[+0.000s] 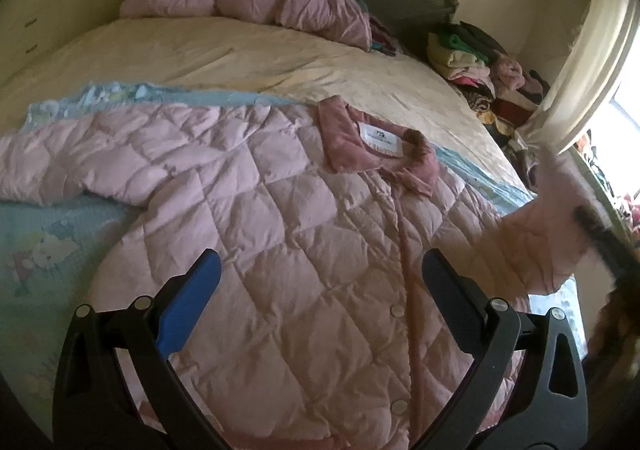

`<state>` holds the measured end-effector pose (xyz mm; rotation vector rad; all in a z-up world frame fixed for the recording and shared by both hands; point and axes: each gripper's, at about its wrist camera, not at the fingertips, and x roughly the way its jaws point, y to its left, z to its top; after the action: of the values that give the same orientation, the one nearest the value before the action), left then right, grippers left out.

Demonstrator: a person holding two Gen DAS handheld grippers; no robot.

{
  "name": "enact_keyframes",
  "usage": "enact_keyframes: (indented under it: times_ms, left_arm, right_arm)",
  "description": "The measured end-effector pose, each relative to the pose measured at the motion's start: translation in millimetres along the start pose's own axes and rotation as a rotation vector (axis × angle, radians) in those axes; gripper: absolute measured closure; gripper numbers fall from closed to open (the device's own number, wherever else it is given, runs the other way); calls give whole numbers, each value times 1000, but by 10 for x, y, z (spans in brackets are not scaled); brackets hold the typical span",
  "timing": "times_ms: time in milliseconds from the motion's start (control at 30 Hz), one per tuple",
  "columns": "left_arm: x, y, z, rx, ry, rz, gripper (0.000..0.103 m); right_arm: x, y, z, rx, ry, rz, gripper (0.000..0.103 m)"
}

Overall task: Fold large clothes
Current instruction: 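Lift the sleeve and fold it across the jacket body, then open the right gripper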

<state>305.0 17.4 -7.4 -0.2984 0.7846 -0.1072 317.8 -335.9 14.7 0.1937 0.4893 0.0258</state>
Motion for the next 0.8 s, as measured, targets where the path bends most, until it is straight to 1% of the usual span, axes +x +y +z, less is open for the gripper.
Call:
enact_keyframes:
  times_ms: [67, 167, 233, 333, 400, 467, 500, 567, 633, 700, 733, 767, 800]
  left_arm:
    - [57, 29, -23, 2, 17, -20, 9]
    - [131, 60, -40, 6, 25, -5, 9]
    - [171, 93, -45, -7, 33, -26, 9]
    - [224, 102, -52, -6, 40, -30, 9]
    - [259, 88, -59, 7, 43, -32, 9]
    - [284, 89, -50, 4, 50, -38, 9]
    - [288, 96, -42, 0, 51, -49, 9]
    - [289, 117, -24, -10, 51, -62, 9]
    - [283, 136, -1, -17, 48, -67, 9]
    - [275, 162, 20, -27, 44, -73, 9]
    - [275, 172, 29, -32, 45, -78, 9]
    - [282, 180, 35, -34, 47, -82, 9]
    - [283, 192, 43, -38, 47, -87, 9]
  right_arm:
    - [231, 137, -169, -13, 56, 12, 87]
    - [452, 321, -409, -25, 123, 25, 87]
    - [594, 378, -540, -26, 165, 33, 87]
    - [764, 431, -731, -8, 241, 53, 81]
    - [790, 409, -833, 28, 265, 61, 65]
    - [733, 335, -884, 98, 268, 92, 59]
    - [688, 300, -889, 124, 263, 100, 53]
    - [555, 203, -902, 212, 229, 114, 46]
    - [412, 34, -894, 299, 184, 109, 45]
    - [376, -102, -885, 387, 150, 101, 45]
    - [390, -173, -873, 434, 141, 78, 48]
    - [416, -205, -856, 459, 142, 86, 73]
    - [430, -222, -833, 474, 148, 105, 75]
